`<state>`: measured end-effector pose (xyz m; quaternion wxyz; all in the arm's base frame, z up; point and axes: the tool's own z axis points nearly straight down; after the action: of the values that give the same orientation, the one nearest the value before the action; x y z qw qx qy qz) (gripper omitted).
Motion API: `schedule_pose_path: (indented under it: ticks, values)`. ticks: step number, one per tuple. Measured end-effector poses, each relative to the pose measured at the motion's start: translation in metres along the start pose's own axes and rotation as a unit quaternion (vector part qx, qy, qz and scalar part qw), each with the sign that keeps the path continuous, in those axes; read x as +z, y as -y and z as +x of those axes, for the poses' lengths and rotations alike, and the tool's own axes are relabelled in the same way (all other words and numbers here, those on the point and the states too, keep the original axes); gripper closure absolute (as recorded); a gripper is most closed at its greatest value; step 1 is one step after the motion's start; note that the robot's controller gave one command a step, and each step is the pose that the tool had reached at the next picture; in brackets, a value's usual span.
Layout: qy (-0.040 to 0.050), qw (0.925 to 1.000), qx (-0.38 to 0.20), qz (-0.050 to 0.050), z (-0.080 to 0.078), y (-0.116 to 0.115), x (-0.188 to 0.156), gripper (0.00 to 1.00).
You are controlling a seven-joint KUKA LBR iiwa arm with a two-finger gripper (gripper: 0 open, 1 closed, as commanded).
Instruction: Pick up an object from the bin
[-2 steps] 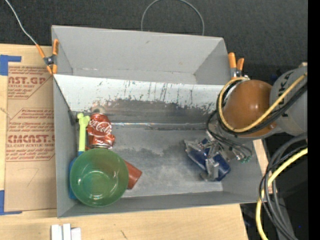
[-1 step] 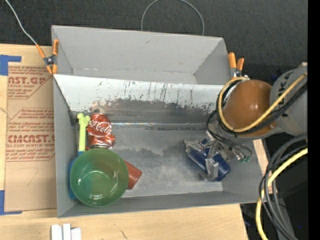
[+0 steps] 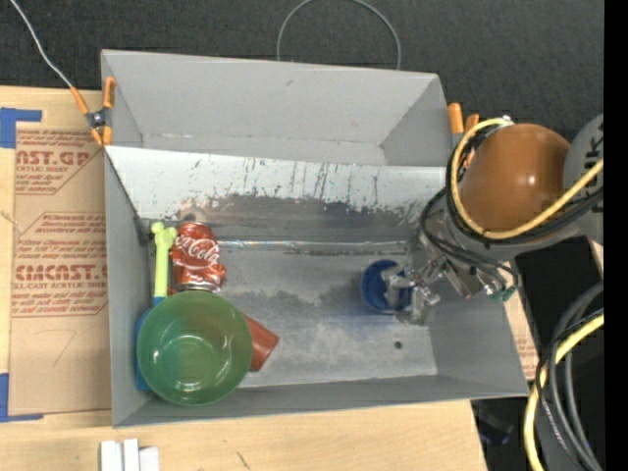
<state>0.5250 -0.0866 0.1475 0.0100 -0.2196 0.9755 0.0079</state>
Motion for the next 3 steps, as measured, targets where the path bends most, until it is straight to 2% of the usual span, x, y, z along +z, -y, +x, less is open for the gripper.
schedule_pose_path:
  ticks: [1,2,3]
  values:
    - [0.0095,0.9998,0.017,-0.002,-0.035,0.001,0.074,1.00]
    - [-0.0019,0.9998,0.020,-0.002,-0.028,-0.002,-0.009,1.00]
    - [0.0115,0.9994,0.032,0.000,-0.049,0.004,0.040,1.00]
